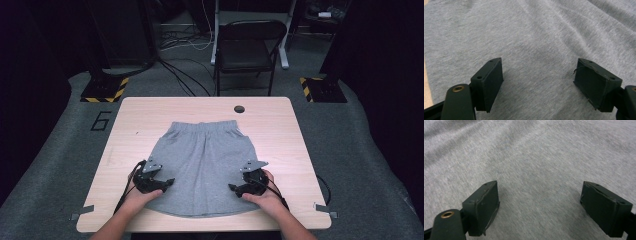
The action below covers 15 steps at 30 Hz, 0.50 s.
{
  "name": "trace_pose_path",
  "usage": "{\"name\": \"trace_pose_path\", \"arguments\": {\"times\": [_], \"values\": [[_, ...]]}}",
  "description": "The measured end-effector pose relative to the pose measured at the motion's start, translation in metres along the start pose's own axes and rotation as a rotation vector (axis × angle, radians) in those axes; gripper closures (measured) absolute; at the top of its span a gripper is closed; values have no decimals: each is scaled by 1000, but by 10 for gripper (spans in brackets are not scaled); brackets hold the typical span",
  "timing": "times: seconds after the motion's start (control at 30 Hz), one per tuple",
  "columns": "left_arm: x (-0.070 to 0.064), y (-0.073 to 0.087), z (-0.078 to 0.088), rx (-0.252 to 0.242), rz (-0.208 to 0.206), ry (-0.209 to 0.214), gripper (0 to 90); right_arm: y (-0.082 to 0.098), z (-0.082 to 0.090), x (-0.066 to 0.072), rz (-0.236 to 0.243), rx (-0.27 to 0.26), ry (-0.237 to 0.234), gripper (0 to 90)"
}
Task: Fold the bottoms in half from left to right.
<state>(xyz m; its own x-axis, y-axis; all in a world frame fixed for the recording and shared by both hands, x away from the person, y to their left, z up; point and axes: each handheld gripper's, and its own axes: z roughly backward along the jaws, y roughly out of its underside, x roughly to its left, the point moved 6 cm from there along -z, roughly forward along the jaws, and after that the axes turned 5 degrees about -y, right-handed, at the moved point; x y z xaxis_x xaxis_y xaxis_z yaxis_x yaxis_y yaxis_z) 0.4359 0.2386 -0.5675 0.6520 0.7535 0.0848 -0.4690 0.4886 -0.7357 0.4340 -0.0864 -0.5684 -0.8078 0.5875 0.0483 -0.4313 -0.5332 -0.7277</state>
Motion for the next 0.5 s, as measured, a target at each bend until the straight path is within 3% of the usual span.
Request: {"name": "trace_pose_path", "arguments": {"times": [0.5], "values": [[0,0,0,-1,3,-4,231,0,0,0,-6,0,7,152]]}}
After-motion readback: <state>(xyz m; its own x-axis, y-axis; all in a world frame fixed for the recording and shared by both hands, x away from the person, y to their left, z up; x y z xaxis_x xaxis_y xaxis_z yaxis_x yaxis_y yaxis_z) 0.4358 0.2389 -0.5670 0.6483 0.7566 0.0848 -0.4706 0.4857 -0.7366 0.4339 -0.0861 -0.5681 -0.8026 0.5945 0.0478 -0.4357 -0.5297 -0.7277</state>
